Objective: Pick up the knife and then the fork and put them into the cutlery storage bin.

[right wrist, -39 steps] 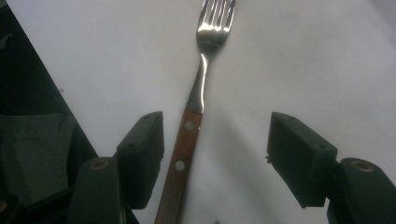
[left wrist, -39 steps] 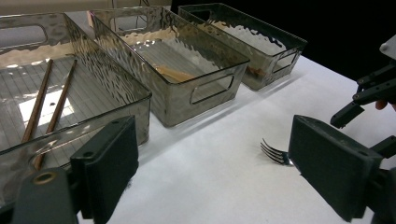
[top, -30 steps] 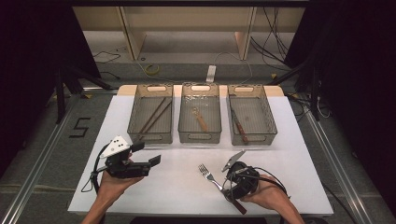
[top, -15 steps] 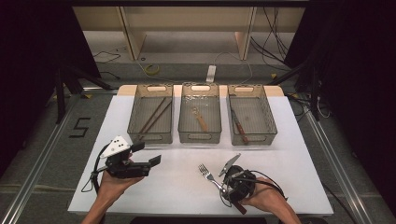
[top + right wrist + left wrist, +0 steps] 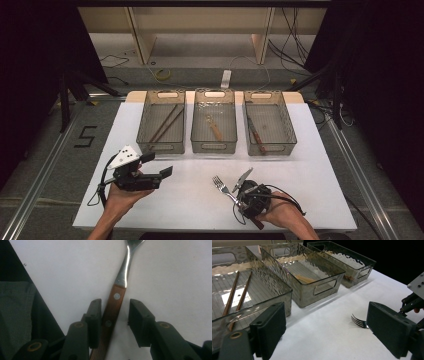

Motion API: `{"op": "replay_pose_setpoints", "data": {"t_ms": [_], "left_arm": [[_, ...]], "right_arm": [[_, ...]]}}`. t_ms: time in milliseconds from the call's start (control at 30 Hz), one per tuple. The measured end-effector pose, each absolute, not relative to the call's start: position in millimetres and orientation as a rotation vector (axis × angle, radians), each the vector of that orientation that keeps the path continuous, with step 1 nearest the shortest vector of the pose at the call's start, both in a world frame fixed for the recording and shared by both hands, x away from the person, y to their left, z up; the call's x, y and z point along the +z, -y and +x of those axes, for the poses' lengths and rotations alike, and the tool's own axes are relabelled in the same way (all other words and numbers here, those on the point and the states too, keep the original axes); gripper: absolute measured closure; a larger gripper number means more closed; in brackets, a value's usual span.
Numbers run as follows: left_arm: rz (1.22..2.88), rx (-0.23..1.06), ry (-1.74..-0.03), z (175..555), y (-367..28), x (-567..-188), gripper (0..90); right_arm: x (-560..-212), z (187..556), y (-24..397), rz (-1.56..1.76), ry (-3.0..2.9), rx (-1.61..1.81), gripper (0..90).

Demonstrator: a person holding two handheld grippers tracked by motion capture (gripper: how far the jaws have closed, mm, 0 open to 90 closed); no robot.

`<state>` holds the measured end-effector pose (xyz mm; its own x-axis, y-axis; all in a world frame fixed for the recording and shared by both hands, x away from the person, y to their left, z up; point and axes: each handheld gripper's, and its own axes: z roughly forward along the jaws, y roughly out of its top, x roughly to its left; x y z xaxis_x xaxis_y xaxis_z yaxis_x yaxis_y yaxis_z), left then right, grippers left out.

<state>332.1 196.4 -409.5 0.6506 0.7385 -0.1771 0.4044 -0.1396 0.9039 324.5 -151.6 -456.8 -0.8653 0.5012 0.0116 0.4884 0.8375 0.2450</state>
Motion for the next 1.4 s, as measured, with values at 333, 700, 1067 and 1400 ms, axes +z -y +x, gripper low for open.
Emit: {"op": "replay_pose_setpoints", "data": {"t_ms": [333,700,1067,1400], "left_arm": [[1.764,0.377,-0.924,332.1,-196.1,-409.6,15.4],[1.764,0.378,-0.925,332.1,-196.0,-409.7,15.4],[1.765,0.379,-0.925,332.1,-196.0,-409.7,15.3],[1.764,0.38,-0.926,332.2,-196.1,-409.8,15.4]], "right_arm": [[-457.3,325.3,149.9,0.786,-2.954,0.338,72.9],[-456.6,326.1,149.4,0.791,-2.948,0.327,77.3],[-445.9,330.7,159.1,0.819,-2.911,0.399,77.5],[-433.4,337.5,178.2,0.907,-2.836,0.51,77.4]]}}
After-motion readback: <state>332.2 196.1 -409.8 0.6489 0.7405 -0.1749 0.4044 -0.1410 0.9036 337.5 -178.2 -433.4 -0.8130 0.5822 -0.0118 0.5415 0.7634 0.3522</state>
